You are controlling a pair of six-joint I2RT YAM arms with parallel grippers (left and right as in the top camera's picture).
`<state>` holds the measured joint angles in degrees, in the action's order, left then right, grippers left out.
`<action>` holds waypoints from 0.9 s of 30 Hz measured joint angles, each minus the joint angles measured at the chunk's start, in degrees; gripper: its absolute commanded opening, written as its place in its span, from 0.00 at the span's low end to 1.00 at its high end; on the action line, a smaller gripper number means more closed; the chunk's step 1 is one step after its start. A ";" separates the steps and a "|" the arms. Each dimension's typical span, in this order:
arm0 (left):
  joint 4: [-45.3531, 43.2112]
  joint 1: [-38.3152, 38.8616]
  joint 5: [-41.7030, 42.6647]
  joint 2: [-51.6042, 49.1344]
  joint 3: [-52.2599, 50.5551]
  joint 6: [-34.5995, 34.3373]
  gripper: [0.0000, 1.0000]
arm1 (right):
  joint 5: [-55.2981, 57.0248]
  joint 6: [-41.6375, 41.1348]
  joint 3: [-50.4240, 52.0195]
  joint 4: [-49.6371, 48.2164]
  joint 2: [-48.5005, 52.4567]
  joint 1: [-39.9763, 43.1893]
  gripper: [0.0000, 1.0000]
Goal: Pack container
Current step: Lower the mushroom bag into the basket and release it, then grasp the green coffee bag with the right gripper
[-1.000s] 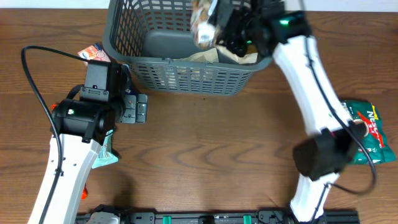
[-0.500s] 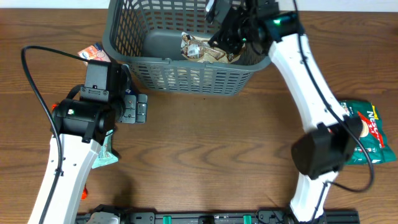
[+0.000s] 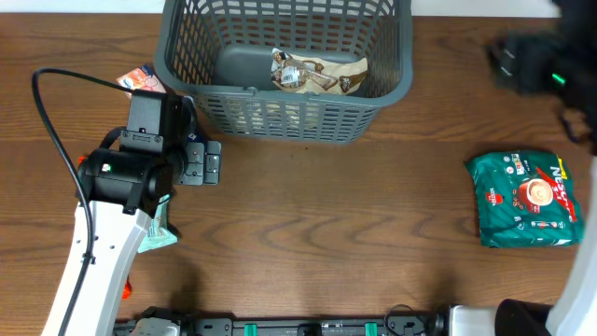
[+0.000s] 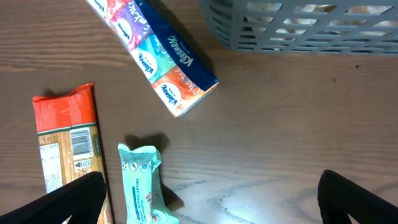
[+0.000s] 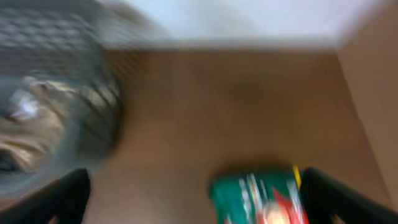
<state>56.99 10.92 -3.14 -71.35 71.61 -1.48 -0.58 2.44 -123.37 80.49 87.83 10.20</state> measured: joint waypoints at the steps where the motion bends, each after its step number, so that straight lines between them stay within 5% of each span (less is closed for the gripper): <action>1: -0.04 0.00 0.00 0.00 0.00 0.00 0.99 | 0.39 -1.36 0.13 3.41 0.17 2.16 0.99; 7: -0.04 0.00 0.00 0.00 0.00 0.00 0.99 | 2.60 -5.29 3.19 15.41 0.87 7.61 0.99; 14: -0.07 0.00 0.00 0.00 0.00 0.00 0.99 | 3.02 -5.97 18.71 16.11 -2.12 7.61 0.99; 27: -0.87 0.00 0.00 0.00 -0.02 0.00 0.99 | 5.18 3.43 51.84 -4.57 -9.22 9.22 0.99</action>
<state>56.12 10.92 -3.14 -71.35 71.59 -1.48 4.60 5.87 -71.53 75.92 78.61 19.42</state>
